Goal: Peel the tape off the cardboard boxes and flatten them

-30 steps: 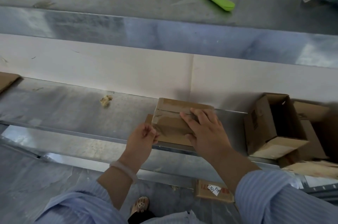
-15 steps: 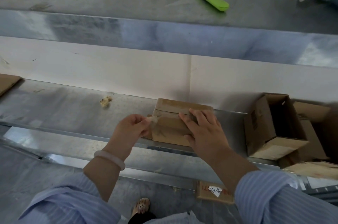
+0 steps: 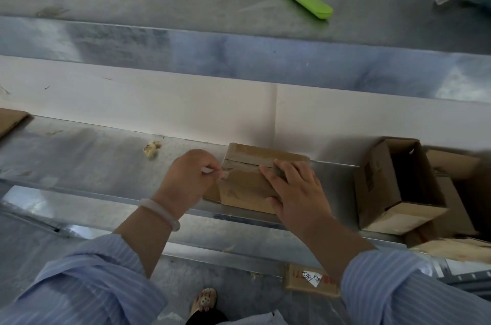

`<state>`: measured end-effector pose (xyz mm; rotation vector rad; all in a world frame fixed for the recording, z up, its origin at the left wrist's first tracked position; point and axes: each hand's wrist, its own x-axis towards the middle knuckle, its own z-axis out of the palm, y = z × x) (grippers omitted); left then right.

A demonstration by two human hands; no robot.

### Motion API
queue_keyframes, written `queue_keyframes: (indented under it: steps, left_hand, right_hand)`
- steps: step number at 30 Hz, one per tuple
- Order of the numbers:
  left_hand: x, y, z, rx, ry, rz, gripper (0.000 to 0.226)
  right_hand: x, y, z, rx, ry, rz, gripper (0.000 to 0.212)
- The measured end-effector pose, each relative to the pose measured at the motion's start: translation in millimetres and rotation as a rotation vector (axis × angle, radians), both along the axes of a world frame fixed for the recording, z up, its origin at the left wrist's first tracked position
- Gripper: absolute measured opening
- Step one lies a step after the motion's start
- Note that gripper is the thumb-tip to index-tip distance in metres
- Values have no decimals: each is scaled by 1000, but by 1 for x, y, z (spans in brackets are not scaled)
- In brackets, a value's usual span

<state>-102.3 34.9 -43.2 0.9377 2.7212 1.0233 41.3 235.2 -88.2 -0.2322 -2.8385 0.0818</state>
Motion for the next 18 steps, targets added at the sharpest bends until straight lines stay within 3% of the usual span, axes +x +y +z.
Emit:
queue_keyframes:
  steps: [6, 10, 13, 16, 18]
  left_hand:
    - [-2, 11, -14, 151, -148, 231, 12]
    - [-5, 22, -21, 378, -337, 408, 14]
    - [1, 26, -21, 416, -273, 413, 18]
    - [6, 15, -12, 226, -15, 210, 20]
    - [2, 2, -6, 132, 40, 45, 12]
  right_hand:
    - [0, -1, -2, 1, 11, 4, 68]
    - [0, 0, -1, 10, 2, 5, 66]
    - [0, 1, -2, 0, 15, 6, 67]
    - [-1, 1, -2, 8, 16, 13, 68]
    - [-1, 1, -2, 2, 18, 16, 67]
